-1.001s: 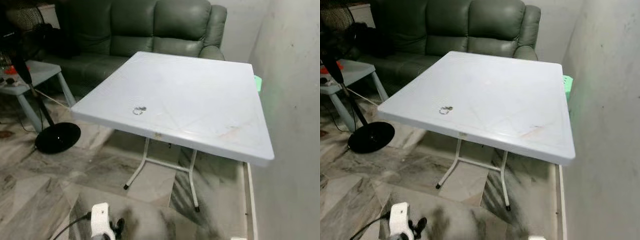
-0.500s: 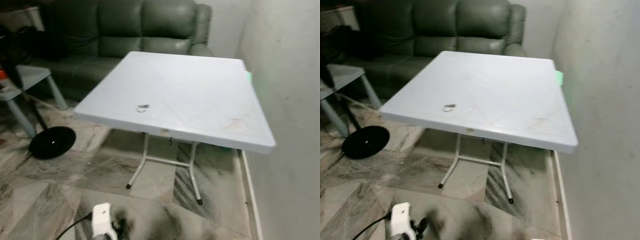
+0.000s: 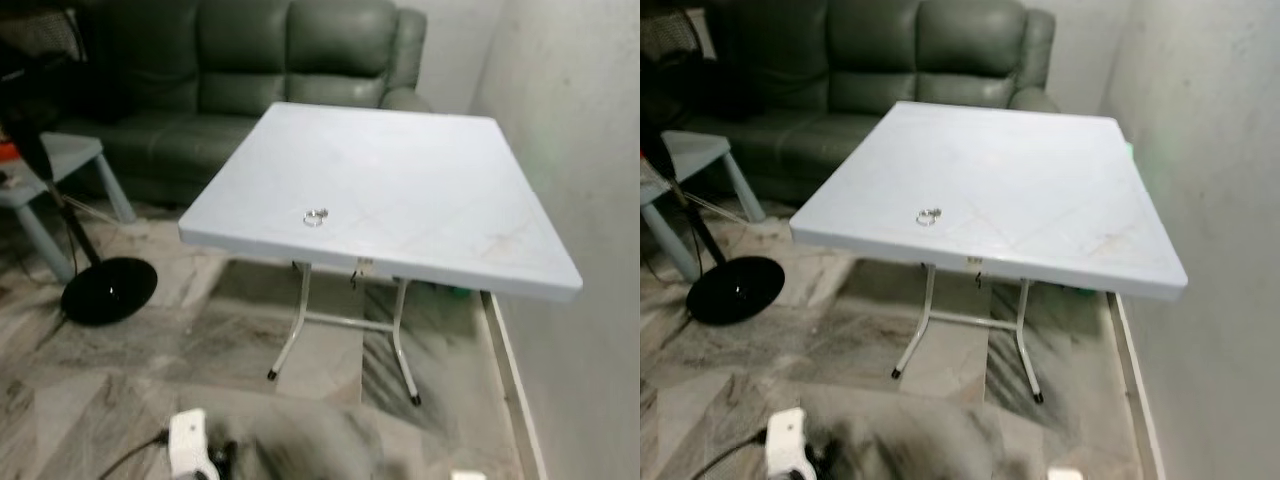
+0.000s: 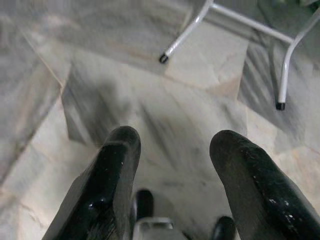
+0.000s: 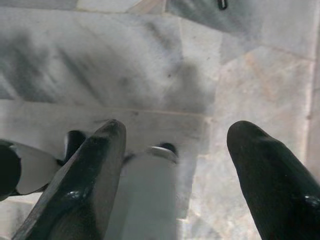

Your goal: Hang keys on a hook

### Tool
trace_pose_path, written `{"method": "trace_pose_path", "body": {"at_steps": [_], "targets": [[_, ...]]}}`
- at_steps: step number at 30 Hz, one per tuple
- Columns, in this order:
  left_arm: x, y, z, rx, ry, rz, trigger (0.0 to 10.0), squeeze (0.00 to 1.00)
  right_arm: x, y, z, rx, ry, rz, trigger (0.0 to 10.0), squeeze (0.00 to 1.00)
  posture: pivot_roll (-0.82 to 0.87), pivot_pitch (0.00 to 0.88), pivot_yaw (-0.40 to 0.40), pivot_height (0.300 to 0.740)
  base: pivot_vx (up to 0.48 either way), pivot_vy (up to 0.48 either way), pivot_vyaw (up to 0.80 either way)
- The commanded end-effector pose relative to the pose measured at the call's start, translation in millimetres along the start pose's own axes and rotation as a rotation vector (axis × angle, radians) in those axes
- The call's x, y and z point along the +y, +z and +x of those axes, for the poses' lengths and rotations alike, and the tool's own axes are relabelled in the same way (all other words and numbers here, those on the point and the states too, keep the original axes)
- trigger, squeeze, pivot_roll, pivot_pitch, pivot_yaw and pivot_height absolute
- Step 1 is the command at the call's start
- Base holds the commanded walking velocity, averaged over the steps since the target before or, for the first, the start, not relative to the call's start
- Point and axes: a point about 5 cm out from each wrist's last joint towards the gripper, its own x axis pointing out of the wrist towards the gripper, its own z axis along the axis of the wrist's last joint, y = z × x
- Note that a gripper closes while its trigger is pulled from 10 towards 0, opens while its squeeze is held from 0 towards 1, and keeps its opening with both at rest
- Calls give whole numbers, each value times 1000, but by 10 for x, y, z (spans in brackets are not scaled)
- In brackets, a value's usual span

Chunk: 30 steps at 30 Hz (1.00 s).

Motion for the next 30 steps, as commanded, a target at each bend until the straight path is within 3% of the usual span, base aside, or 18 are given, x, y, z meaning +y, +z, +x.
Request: {"method": "trace_pose_path", "body": {"at_steps": [1,18,30], "targets": [[-38,-61,-5,21,-7,-6,10000,0,-35,-39,-15,13,-14,4,10000,0,34,0,13,740,0,431,0],[-47,-58,-3,20,-7,-10,10000,0,-33,-41,-16,13,-10,0,10000,0,37,0,10,740,0,417,0],[-82,18,16,-13,-28,9,10000,0,-32,2,-6,-4,-2,-14,10000,0,37,0,8,740,0,0,0]]}}
